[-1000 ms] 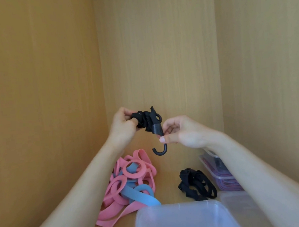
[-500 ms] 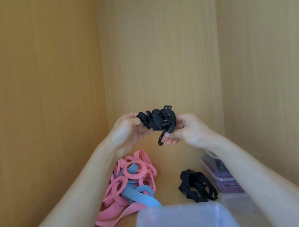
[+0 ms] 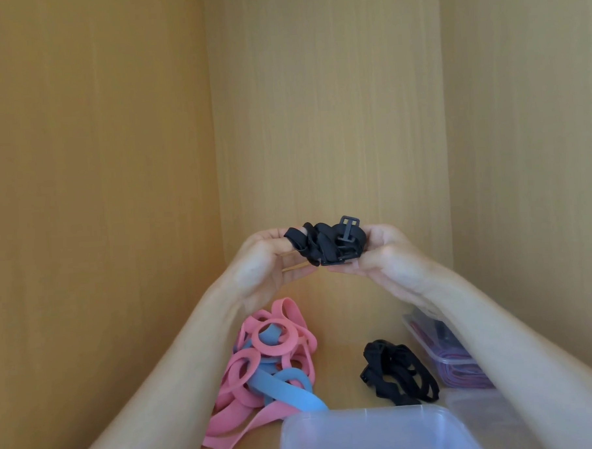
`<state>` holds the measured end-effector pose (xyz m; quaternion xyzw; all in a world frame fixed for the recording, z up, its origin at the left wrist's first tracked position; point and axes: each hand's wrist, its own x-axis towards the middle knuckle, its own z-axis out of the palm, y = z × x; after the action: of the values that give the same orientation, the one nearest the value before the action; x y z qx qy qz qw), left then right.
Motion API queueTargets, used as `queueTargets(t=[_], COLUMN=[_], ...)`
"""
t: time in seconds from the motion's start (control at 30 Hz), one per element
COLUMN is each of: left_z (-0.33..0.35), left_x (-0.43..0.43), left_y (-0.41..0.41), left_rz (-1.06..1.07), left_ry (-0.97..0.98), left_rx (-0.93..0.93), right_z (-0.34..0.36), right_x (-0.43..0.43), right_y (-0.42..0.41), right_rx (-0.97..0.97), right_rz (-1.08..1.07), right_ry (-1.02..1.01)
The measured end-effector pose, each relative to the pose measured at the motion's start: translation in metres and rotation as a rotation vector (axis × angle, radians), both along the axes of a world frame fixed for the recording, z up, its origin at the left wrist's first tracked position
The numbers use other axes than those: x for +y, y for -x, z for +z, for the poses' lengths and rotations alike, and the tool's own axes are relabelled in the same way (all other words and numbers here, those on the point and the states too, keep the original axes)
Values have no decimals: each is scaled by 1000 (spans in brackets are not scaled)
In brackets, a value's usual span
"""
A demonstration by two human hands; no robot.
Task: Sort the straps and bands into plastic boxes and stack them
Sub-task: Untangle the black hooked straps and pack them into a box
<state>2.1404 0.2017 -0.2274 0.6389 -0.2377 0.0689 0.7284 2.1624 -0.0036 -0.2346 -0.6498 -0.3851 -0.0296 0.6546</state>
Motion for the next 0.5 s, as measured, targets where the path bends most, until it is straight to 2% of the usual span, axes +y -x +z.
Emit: queueTargets(t=[0.1,0.17,0.37,0.5], left_z=[-4,-5,-5,-2], left_x=[-1,-3,-5,-5], left_y=[-2,-3,-5,-5], left_rz=[-4,9,173,165], left_ry=[4,9,-18,29], left_rx=[28,22,-70,-80], right_z=[3,3,2,5], right_x=[-3,-2,10,8], right_y=[2,3,5,7], right_rx=[82,107,62,62], right_rz=[160,184,-66,-93], right_ry=[-28,-22,50,43])
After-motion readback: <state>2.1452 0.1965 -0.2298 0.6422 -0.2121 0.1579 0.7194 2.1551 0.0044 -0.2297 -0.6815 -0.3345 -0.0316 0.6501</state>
